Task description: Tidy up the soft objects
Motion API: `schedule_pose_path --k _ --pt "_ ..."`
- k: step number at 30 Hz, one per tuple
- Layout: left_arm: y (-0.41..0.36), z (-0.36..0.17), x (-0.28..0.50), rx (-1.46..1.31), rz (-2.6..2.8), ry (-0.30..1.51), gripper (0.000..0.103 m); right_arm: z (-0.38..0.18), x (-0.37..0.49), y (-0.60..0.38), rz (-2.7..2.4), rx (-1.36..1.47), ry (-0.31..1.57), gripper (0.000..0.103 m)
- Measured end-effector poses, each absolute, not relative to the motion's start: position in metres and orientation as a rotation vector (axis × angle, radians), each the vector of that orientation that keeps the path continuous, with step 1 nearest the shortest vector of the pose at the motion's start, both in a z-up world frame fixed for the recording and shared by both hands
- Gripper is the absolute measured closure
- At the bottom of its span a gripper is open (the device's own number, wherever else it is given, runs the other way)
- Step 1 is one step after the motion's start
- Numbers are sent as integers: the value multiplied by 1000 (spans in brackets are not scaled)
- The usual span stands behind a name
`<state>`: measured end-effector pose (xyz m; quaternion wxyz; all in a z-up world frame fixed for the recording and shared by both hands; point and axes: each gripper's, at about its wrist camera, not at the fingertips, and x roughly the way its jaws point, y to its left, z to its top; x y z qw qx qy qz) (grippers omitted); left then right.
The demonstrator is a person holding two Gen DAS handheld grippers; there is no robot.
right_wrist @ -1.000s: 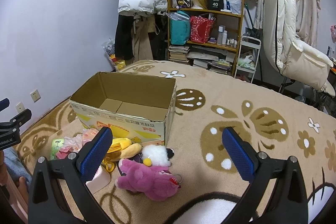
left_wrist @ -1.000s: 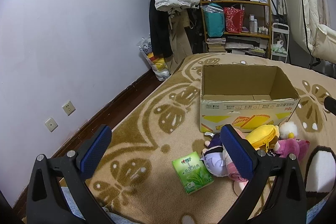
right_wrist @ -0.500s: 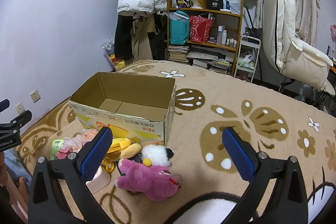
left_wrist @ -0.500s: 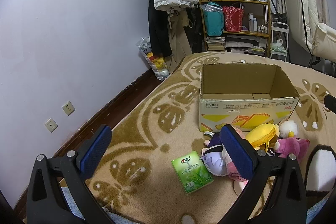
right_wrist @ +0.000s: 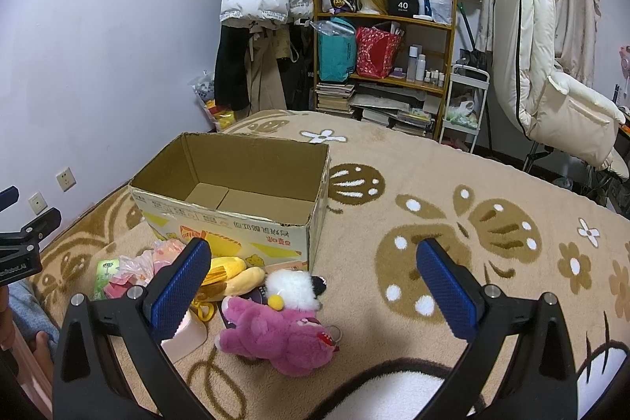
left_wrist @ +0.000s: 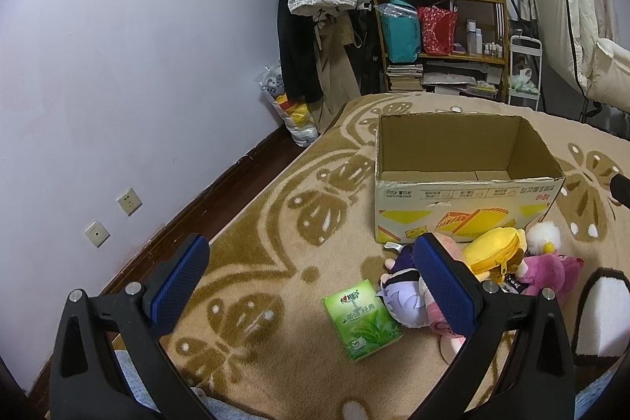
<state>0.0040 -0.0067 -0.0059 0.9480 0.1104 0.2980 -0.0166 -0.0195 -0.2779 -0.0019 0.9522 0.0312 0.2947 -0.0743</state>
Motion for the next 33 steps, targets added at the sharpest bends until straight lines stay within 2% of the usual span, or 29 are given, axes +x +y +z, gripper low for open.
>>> schedule_pose_path --k 14,33 --pt "-13 -12 16 226 -81 678 1 -13 -8 -285 -139 118 664 0" --pt "-62 -35 44 304 -184 779 1 -51 26 -294 -90 237 883 0"
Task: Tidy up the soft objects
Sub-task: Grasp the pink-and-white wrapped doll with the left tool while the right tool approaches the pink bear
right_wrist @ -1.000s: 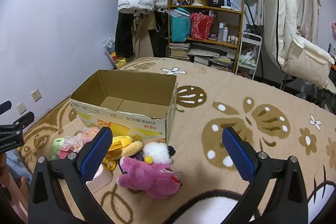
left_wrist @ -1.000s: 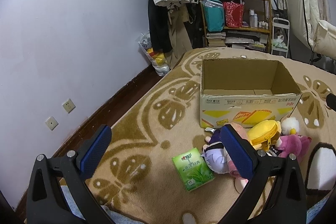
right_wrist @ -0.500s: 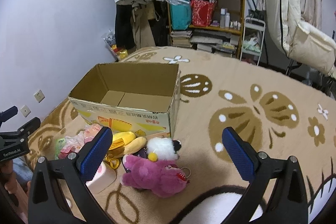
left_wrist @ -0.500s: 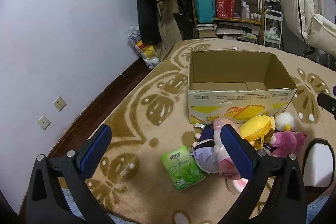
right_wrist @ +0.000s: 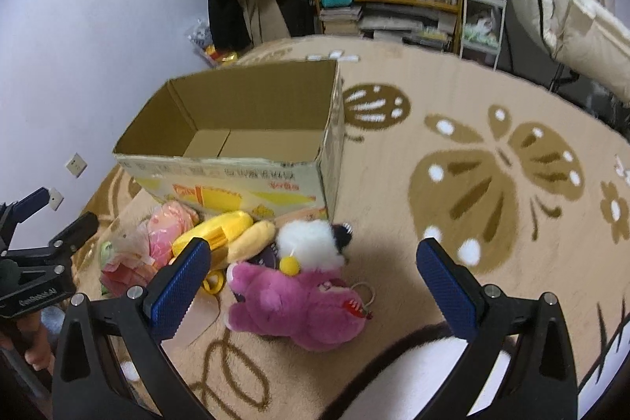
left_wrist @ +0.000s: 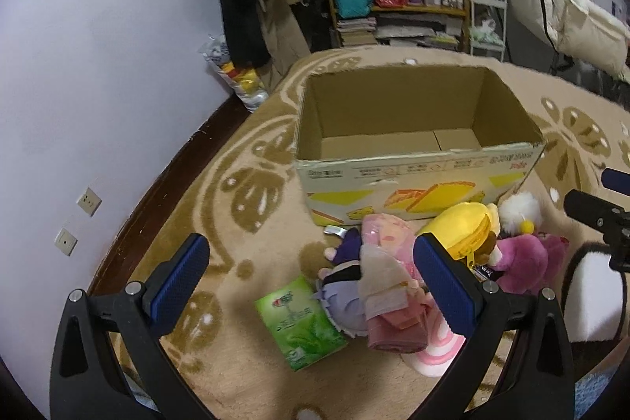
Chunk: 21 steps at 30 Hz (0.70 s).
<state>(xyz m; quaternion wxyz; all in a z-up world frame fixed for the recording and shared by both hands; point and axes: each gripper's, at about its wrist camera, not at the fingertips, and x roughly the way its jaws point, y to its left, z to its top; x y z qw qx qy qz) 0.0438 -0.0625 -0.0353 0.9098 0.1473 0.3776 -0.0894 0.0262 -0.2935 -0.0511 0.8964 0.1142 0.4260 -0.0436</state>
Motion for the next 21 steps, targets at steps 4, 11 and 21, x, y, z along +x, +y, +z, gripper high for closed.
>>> schedule_pose_path --k 4,11,21 --pt "-75 -46 47 356 -197 802 1 -62 34 -291 -72 244 924 0" --pt "-98 -68 55 430 -239 868 1 -82 45 -290 -70 260 1006 0" --pt "-114 -96 63 494 -269 964 1 -106 53 -299 -47 322 1085 0"
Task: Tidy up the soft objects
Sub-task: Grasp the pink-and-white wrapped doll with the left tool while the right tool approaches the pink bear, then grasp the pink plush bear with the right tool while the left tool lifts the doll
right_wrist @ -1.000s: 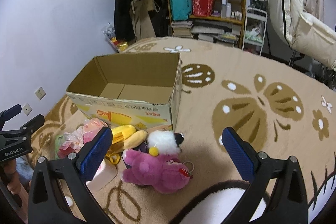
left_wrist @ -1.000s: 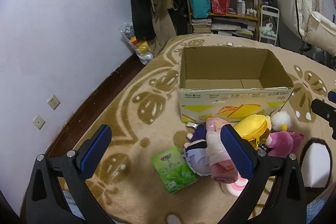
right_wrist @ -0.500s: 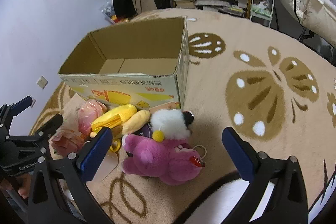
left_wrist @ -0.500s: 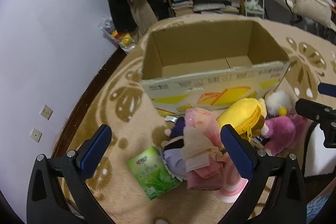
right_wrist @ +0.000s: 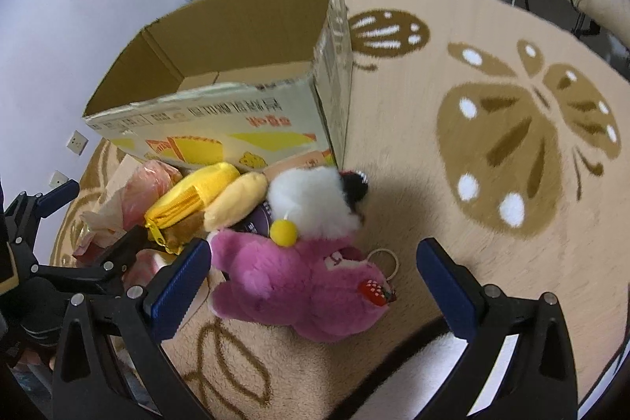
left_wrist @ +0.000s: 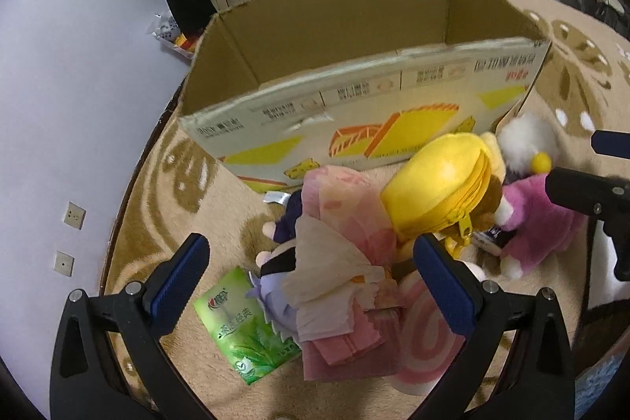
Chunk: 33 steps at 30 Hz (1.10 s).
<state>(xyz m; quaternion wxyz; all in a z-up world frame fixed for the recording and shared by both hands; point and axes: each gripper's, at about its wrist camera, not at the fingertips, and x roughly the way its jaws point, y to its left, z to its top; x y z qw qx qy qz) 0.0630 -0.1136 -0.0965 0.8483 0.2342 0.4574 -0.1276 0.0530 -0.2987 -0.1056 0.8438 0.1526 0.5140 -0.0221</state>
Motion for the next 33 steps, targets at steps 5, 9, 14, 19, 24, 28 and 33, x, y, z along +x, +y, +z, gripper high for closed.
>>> schedule_pose_path --k 5,9,14,19,24,28,33 --pt "-116 -106 67 516 -263 987 1 -121 57 -303 -45 361 1145 0" --pt "-118 -109 67 515 -267 997 0 -128 60 -305 -47 385 1168 0" --pt "-117 -113 68 517 -274 1004 4 -135 64 -305 -39 398 1193 0" --pt "-113 -115 68 475 -308 1038 17 -140 71 -298 -17 366 1209 0" --pt "-114 -116 62 458 -325 1048 32 -146 76 -295 -14 368 1219 0" --pt "-109 -114 63 435 -278 1044 47 -150 81 -295 -3 391 1218 2" --pt "-102 -109 61 411 -269 1029 58 -152 74 -302 -1 379 1188 9"
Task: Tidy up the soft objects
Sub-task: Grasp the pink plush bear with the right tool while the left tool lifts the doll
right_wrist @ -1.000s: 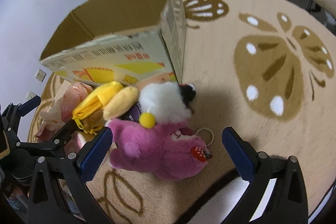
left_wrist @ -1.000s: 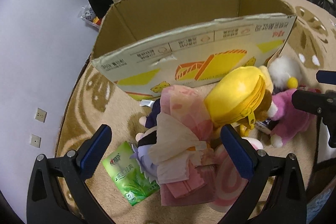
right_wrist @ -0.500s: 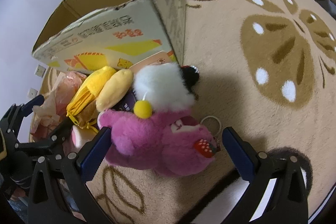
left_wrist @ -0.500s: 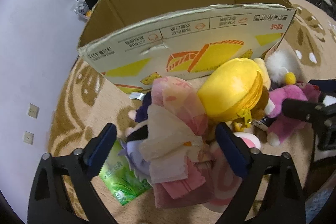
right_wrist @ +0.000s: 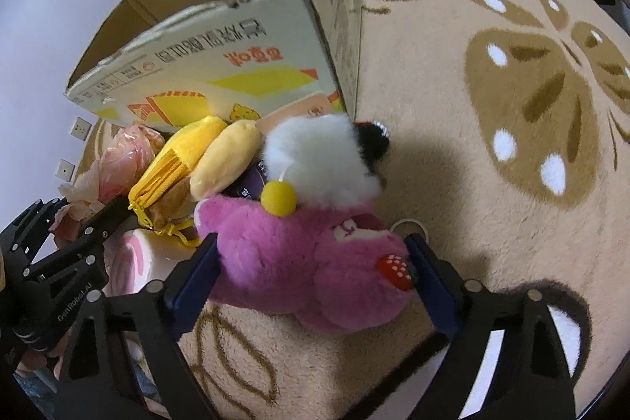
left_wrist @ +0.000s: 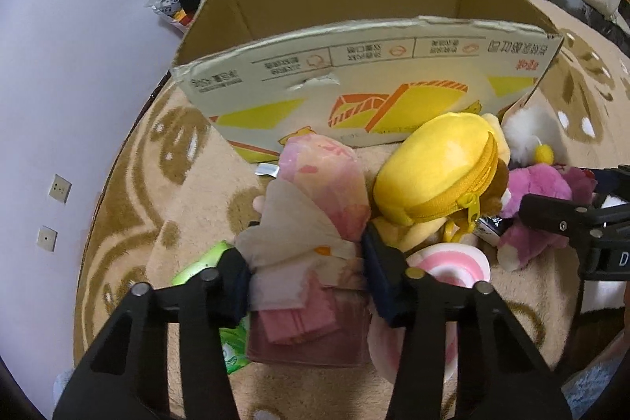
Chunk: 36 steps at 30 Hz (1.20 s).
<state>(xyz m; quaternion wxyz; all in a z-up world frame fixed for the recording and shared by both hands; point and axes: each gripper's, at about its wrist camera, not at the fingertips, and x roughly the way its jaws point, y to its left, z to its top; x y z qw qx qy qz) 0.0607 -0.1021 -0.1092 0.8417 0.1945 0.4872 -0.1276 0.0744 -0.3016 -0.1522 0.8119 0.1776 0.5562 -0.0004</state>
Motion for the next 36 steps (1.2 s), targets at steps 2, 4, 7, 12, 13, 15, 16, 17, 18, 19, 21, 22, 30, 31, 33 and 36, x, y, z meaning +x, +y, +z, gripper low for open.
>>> schedule_pose_path --k 2,4,7,12,13,15,16,17,18,19,21,22,30,31,33,36 --pt "-98 -106 61 395 -275 1027 59 -149 75 -302 -1 378 1173 11" --pt "-95 -104 62 381 -283 1026 60 -146 75 -300 -4 374 1164 12" --pt "-89 -100 64 348 -302 1030 60 -136 70 -298 -12 362 1141 12" --pt "-75 -92 64 280 -279 1013 60 -117 60 -301 -43 369 1072 13" --pt "-73 -89 62 270 -278 1003 60 -112 57 -303 -47 374 1049 13" --pt "-69 -84 58 252 -274 979 60 -104 53 -307 -54 377 1006 13" --pt "-67 -81 56 248 -272 968 60 -99 51 -308 -54 379 980 13" --pt "-66 -79 54 248 -269 956 60 -96 51 -309 -53 379 961 13" --pt "-66 -76 51 251 -262 937 60 -92 49 -310 -49 378 939 13" --pt "-65 -72 48 254 -256 915 60 -88 44 -312 -44 379 919 13" --pt "-63 -66 46 251 -249 887 60 -78 37 -310 -31 386 880 13" --pt "-62 -63 45 238 -250 884 60 -74 35 -310 -23 389 860 13" --pt "-45 -37 40 177 -217 800 60 -47 19 -306 -33 363 727 13" --pt "-43 -34 39 176 -213 790 60 -42 18 -307 -35 365 710 13" --pt "-41 -27 38 178 -206 766 60 -34 14 -307 -34 372 684 13" --pt "-38 -18 36 163 -217 748 60 -24 12 -306 -41 357 651 13"
